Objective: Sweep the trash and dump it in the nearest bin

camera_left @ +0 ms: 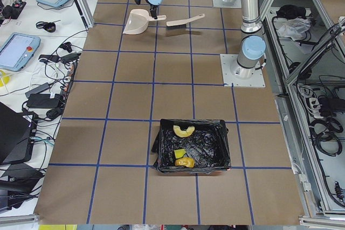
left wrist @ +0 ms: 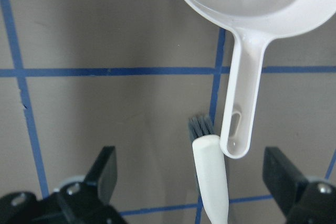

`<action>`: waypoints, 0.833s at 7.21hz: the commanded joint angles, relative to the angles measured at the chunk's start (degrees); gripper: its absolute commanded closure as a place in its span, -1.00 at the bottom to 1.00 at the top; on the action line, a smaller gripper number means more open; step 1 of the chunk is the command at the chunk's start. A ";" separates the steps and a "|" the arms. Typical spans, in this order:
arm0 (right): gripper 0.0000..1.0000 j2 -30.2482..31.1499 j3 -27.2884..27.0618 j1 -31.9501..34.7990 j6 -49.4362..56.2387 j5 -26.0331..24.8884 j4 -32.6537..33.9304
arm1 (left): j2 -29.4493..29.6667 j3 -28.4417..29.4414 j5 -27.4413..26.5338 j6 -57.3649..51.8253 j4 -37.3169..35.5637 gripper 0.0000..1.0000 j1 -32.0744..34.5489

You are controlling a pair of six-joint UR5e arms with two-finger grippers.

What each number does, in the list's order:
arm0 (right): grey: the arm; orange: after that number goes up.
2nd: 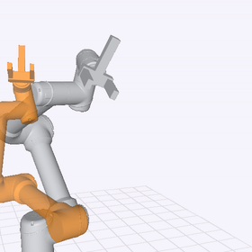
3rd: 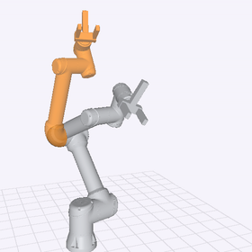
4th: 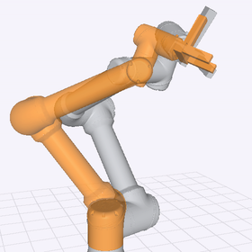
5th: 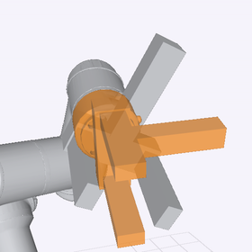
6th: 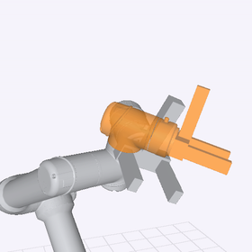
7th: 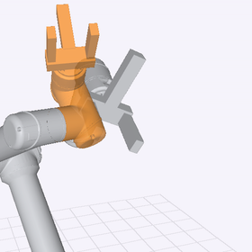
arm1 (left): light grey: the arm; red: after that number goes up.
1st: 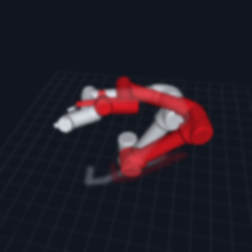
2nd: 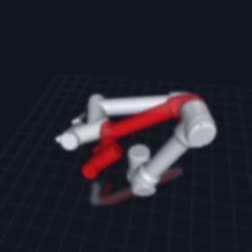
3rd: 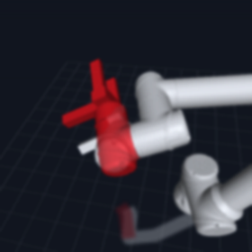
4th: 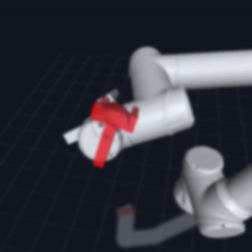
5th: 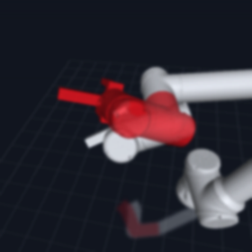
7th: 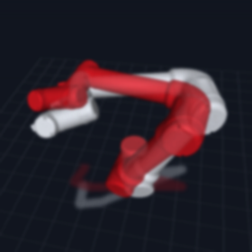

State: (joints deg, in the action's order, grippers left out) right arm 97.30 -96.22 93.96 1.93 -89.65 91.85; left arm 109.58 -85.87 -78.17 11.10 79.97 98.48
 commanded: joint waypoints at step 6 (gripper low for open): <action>-1.00 -0.18 -0.02 0.26 -0.26 0.26 0.43 | -16.49 4.50 -7.97 -10.13 17.51 -1.00 -13.05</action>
State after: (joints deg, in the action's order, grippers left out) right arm 97.19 -96.24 94.21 1.66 -89.50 92.00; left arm 94.54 -79.77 -86.14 1.06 97.54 85.64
